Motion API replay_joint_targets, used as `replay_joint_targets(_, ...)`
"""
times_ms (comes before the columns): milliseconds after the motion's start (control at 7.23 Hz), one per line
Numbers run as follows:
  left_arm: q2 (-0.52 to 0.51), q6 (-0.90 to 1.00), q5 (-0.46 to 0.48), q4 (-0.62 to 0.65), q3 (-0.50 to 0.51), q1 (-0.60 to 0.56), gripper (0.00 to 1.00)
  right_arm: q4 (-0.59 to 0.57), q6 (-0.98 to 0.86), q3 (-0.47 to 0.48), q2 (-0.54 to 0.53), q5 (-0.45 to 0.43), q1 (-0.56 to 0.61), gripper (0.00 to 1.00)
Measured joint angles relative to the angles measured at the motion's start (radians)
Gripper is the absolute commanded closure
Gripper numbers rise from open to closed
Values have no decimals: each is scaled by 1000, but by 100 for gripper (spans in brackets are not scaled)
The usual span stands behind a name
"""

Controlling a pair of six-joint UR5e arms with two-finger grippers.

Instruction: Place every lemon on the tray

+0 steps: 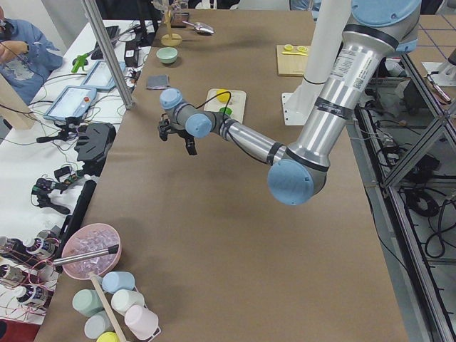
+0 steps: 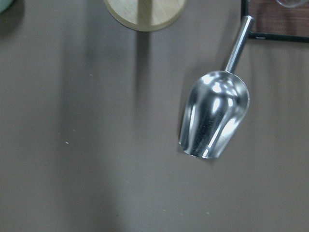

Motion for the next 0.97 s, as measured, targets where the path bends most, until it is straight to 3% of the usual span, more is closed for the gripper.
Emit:
replay_joint_targets(277, 155, 311, -11, 40, -23, -118, 2, 12, -81, -20, -82, 0, 46, 0)
replay_joint_targets(553, 302, 611, 5, 59, -49, -226, 2, 63, -94, -78, -100, 62, 91, 0)
replay_joint_targets(691, 365, 691, 13, 109, -111, -257, 2, 72, -95, -102, -99, 100, 106, 0)
replay_joint_targets(968, 439, 749, 16, 344, -292, -306, 2, 76, -88, -116, -99, 118, 114, 0)
